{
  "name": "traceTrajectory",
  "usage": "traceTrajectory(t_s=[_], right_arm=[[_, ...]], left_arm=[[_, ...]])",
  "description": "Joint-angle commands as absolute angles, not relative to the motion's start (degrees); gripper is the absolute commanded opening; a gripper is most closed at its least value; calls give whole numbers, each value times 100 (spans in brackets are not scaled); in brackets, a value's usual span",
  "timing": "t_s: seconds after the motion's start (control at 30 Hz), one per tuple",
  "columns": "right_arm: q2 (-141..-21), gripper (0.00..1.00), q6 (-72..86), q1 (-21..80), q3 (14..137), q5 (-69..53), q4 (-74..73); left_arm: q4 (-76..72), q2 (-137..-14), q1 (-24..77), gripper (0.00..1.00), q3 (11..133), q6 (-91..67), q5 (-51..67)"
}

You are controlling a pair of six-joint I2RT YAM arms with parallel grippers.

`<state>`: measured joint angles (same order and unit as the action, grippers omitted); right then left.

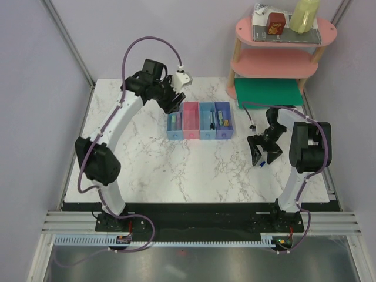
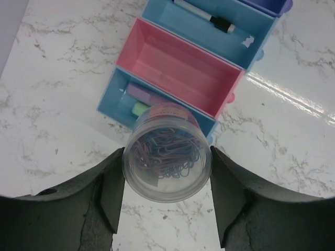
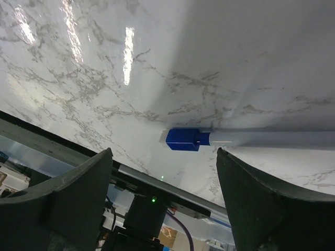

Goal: Sort the stationery into containers
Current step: Pick up the pen from the center of the board.

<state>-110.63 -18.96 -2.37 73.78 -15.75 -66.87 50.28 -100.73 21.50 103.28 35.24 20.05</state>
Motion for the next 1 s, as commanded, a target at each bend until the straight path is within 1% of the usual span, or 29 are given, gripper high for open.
traceTrajectory(t_s=[0.0,0.1,0.3,0.67,0.97], right_arm=[[-11179,87,-1583,-237,7611,-1767,-6487],[-11267,87,-1512,-237,7655,-1784,-6381],[-11452,87,-1371,-237,7647,-1802,-6179],[-11724,86,-1108,-237,7725,-1767,-5863],[-11681,81,-984,-237,7673,-1486,-5643]], left_arm=[[4975,-11002,2363,2,11248,3261,1978],[4975,-11539,2513,2,11784,3234,1942],[4948,-12234,2821,2,12260,3234,1802],[4738,-12744,2980,2,12340,3269,1592],[4404,-13060,2971,2,12305,3551,1248]])
